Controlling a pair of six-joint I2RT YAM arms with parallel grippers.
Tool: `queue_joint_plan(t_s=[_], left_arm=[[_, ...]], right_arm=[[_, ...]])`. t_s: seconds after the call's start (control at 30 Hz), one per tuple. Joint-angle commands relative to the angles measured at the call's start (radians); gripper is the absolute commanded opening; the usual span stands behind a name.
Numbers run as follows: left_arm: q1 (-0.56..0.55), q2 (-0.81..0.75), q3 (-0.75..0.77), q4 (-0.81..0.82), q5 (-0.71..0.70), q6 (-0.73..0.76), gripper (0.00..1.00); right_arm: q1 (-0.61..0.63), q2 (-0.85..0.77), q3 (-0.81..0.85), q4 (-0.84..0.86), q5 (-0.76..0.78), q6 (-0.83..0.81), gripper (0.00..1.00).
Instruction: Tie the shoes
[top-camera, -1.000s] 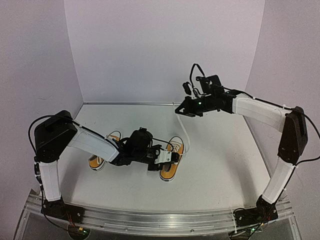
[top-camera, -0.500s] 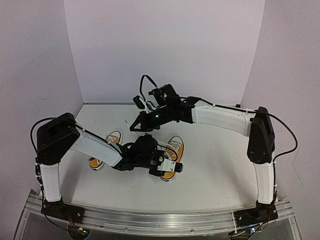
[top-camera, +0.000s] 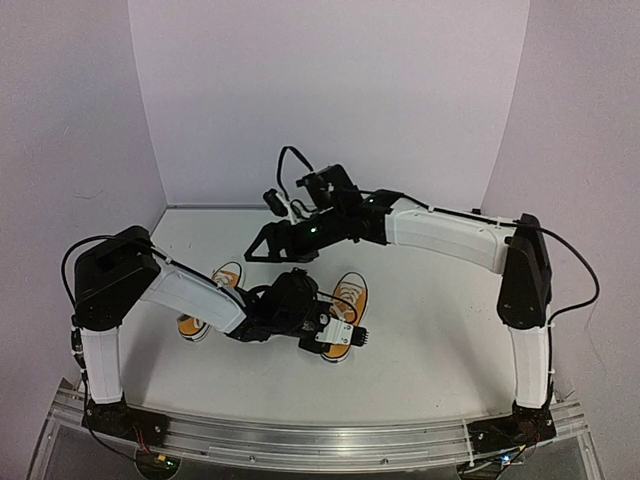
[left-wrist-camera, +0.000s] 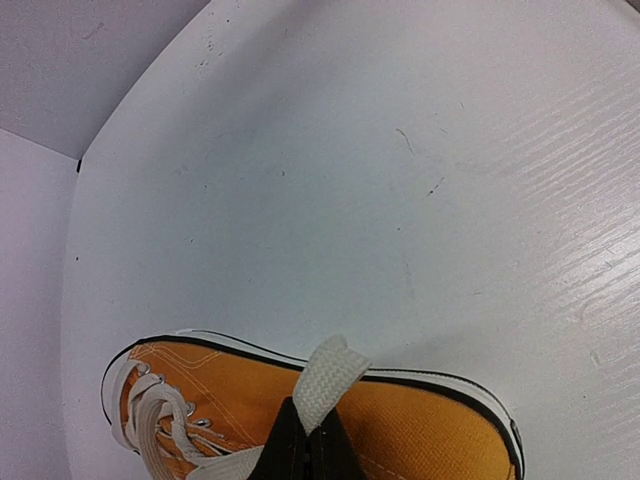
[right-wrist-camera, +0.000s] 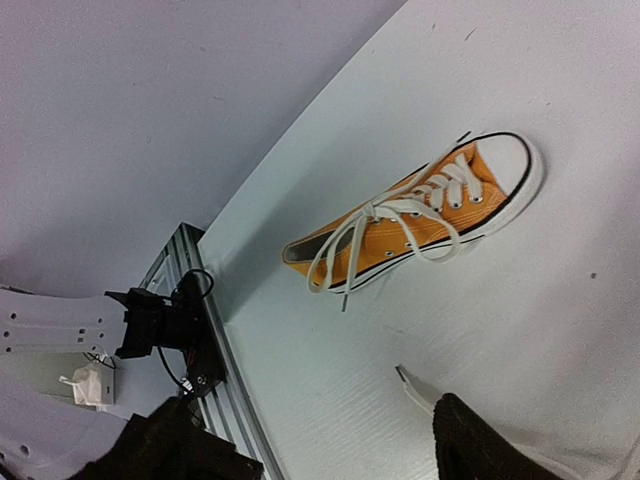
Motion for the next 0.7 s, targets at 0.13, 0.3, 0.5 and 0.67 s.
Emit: queue_joint_plan(t_s=[0.13,0.3,0.5,0.67], left_arm=[[0.01,-0.026,0.073,-0.102,0.069,-0.156,0.0],[0.081,-0.039,0.138,-0.157,0.235,-0.339,0.0],[0.167,0.006,0.224,-0.205,0.453,-0.509,0.0],[0.2,0.087,0.322,-0.294,0.561,-0.584,0.0]], right_arm=[[-0.139,-0.385,-0.195,0.012,0.163,-0.111,0.88],[-0.145,-0.629,-0.464,0.094,0.285,-0.208,0.89],[-0.121,-0.844,-0.704,0.168,0.28,-0.29,0.73],[0.01,-0.906,-0.829,0.192,0.416,-0.434,0.62]])
